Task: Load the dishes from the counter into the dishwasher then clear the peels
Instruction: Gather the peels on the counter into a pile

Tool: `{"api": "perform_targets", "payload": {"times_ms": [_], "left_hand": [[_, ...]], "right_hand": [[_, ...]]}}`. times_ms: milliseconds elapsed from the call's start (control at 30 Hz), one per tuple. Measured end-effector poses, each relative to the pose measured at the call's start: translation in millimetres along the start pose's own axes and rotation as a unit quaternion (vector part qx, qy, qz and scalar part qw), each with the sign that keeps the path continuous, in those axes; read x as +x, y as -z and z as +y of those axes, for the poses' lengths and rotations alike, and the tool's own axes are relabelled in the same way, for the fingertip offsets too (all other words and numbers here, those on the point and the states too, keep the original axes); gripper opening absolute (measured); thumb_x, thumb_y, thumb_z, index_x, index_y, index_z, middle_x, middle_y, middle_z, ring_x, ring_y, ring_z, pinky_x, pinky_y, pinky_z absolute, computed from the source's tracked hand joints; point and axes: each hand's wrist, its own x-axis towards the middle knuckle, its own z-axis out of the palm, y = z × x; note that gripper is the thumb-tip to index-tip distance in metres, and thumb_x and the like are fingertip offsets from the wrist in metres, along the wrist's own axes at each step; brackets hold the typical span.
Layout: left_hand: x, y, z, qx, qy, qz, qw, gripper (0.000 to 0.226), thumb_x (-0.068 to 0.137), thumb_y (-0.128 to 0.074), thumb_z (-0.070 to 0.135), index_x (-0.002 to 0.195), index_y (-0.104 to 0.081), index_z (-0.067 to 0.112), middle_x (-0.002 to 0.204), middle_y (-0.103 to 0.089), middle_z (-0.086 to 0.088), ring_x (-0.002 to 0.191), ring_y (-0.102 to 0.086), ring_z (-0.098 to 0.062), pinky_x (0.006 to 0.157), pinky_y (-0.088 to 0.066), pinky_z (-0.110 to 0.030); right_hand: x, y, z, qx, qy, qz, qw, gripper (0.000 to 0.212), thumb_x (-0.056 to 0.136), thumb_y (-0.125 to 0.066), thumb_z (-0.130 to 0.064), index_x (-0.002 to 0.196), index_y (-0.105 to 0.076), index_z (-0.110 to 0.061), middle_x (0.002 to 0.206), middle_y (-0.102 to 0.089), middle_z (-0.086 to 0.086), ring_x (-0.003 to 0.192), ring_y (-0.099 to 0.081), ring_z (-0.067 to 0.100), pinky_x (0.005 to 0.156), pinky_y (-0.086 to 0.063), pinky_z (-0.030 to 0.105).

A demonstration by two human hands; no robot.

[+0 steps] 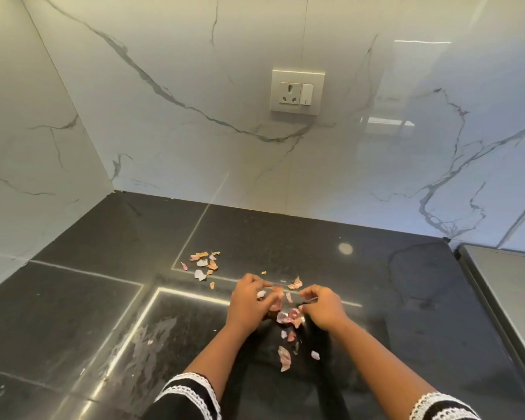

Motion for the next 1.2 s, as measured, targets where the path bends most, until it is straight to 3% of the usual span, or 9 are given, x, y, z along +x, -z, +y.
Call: {"api": "perform_targets", "payload": {"times_ms": [133, 200, 267, 400, 500, 667, 833, 1000, 1200], "left_hand": [[25.2, 38.9, -32.0, -0.015, 0.087, 0.037, 0.995, 0.035, 0.091, -0.062, 0.034, 0.122, -0.061, 0.018, 0.126, -0.05, -0.001, 0.126, -0.042, -0.02, 0.106, -0.035, -0.035], [39.0, 57.6, -52.9, -0.004, 0.129, 0.048, 0.991, 0.039, 0.09, -0.065, 0.022, 0.127, -0.058, 0.01, 0.131, -0.049, -0.01, 0.126, -0.044, -0.026, 0.108, -0.033, -0.036], [50.8, 72.3, -71.7, 0.003, 0.159, 0.063, 0.985, 0.045, 0.086, -0.067, 0.014, 0.129, -0.055, 0.005, 0.131, -0.049, -0.016, 0.123, -0.047, -0.032, 0.107, -0.035, -0.038], [73.0, 85.5, -88.3, 0.008, 0.231, 0.045, 0.972, 0.066, 0.089, -0.061, 0.014, 0.146, -0.031, -0.001, 0.147, -0.032, -0.021, 0.134, -0.034, -0.037, 0.11, -0.031, -0.042], [86.4, 85.8, -93.7, -0.015, 0.257, 0.031, 0.966, 0.071, 0.092, -0.059, 0.02, 0.151, -0.023, 0.006, 0.152, -0.024, -0.018, 0.139, -0.028, -0.035, 0.112, -0.029, -0.045], [99.0, 73.9, -97.3, 0.069, 0.213, -0.027, 0.974, 0.071, 0.096, -0.051, 0.043, 0.154, -0.019, 0.017, 0.161, -0.009, -0.013, 0.148, -0.006, -0.03, 0.119, -0.012, -0.046], [89.3, 51.2, -92.5, 0.182, 0.169, -0.043, 0.968, 0.081, 0.094, -0.038, 0.059, 0.154, -0.012, 0.011, 0.162, 0.0, -0.012, 0.149, 0.002, -0.027, 0.12, -0.001, -0.048], [63.2, 30.7, -79.9, 0.194, 0.118, -0.025, 0.974, 0.086, 0.094, -0.034, 0.062, 0.153, -0.011, 0.005, 0.161, -0.004, -0.014, 0.149, -0.003, -0.026, 0.12, -0.002, -0.04], [37.3, 2.9, -43.2, 0.158, 0.074, -0.024, 0.984, 0.076, 0.096, -0.043, 0.051, 0.152, -0.02, 0.005, 0.16, -0.015, -0.009, 0.148, -0.012, -0.023, 0.121, -0.012, -0.034]], "right_hand": [[6.0, 13.3, 8.8, -0.023, 0.018, 0.076, 0.997, 0.035, 0.086, -0.069, -0.01, 0.119, -0.062, -0.017, 0.122, -0.055, -0.001, 0.103, -0.048, 0.007, 0.087, -0.036, 0.018], [9.1, 16.1, 13.1, -0.017, 0.01, 0.079, 0.997, 0.037, 0.087, -0.068, -0.01, 0.123, -0.06, -0.016, 0.127, -0.056, 0.0, 0.103, -0.047, 0.006, 0.088, -0.036, 0.018], [13.2, 14.0, 16.3, -0.008, -0.006, 0.061, 0.998, 0.044, 0.086, -0.07, -0.011, 0.128, -0.057, -0.016, 0.131, -0.055, 0.001, 0.11, -0.05, 0.008, 0.094, -0.039, 0.021], [18.1, 6.9, 13.9, -0.021, -0.006, 0.003, 1.0, 0.069, 0.083, -0.073, -0.017, 0.144, -0.041, -0.016, 0.145, -0.043, 0.002, 0.133, -0.042, 0.018, 0.108, -0.037, 0.032], [24.9, 14.5, 10.0, -0.156, 0.02, -0.099, 0.983, 0.095, 0.077, -0.079, -0.024, 0.153, -0.022, -0.015, 0.155, -0.025, 0.002, 0.141, -0.029, 0.021, 0.114, -0.03, 0.034], [40.8, 32.0, -2.7, -0.25, -0.001, -0.194, 0.949, 0.109, 0.073, -0.082, -0.029, 0.155, -0.011, -0.019, 0.157, -0.017, -0.001, 0.142, -0.026, 0.025, 0.115, -0.032, 0.039], [50.6, 34.8, -15.5, -0.308, -0.008, -0.22, 0.926, 0.11, 0.072, -0.082, -0.031, 0.155, -0.011, -0.022, 0.156, -0.019, -0.001, 0.141, -0.027, 0.028, 0.113, -0.035, 0.042], [54.0, 32.0, -26.0, -0.347, -0.025, -0.242, 0.906, 0.114, 0.071, -0.084, -0.031, 0.155, -0.007, -0.026, 0.158, -0.023, 0.002, 0.143, -0.026, 0.031, 0.114, -0.032, 0.046], [58.3, 32.4, -32.7, -0.409, -0.009, -0.221, 0.885, 0.092, 0.072, -0.082, -0.033, 0.149, -0.032, -0.023, 0.143, -0.047, 0.004, 0.131, -0.044, 0.027, 0.105, -0.042, 0.04]]}}
